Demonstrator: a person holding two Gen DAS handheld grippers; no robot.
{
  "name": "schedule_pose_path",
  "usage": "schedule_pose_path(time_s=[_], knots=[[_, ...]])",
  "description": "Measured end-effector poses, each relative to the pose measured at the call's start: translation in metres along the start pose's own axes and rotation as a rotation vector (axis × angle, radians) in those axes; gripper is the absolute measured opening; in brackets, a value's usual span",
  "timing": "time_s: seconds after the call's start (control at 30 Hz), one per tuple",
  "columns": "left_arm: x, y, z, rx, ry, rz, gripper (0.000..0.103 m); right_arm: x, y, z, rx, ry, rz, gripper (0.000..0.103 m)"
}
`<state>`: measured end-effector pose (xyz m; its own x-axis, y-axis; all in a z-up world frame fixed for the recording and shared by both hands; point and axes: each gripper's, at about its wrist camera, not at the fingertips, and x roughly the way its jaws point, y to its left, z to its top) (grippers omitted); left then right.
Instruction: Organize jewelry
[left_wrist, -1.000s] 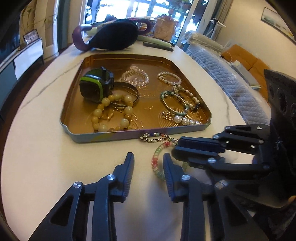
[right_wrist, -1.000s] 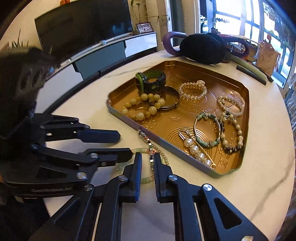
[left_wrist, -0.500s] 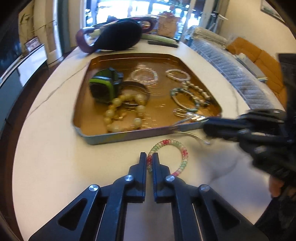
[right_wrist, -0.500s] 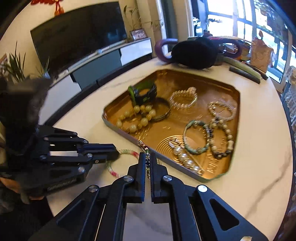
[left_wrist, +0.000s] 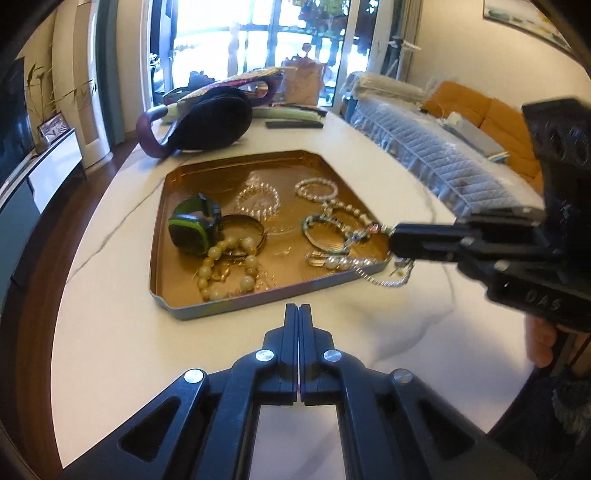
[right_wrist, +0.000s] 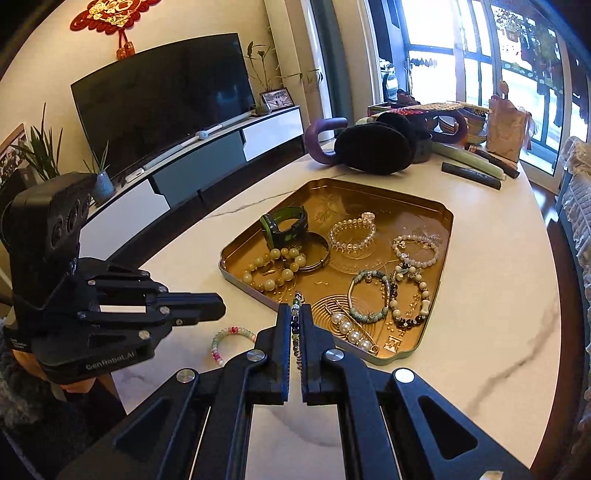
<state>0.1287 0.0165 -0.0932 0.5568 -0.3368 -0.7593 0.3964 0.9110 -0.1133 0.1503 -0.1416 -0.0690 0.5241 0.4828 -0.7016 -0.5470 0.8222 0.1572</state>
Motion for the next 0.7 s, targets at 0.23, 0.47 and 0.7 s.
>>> schedule_pose_path(time_s=[0.23,0.47,0.7], knots=[[0.031,0.002,-0.018,0.017,0.119,0.06,0.057,0.011,-0.002,-0.006,0.005,0.043,-0.005,0.004],[0.038,-0.003,-0.028,0.012,0.114,0.036,0.075,0.04,-0.005,-0.025,0.01,0.137,-0.016,0.004],[0.036,-0.012,-0.027,0.029,0.053,0.057,0.013,0.044,-0.009,-0.026,0.035,0.145,-0.02,0.004]])
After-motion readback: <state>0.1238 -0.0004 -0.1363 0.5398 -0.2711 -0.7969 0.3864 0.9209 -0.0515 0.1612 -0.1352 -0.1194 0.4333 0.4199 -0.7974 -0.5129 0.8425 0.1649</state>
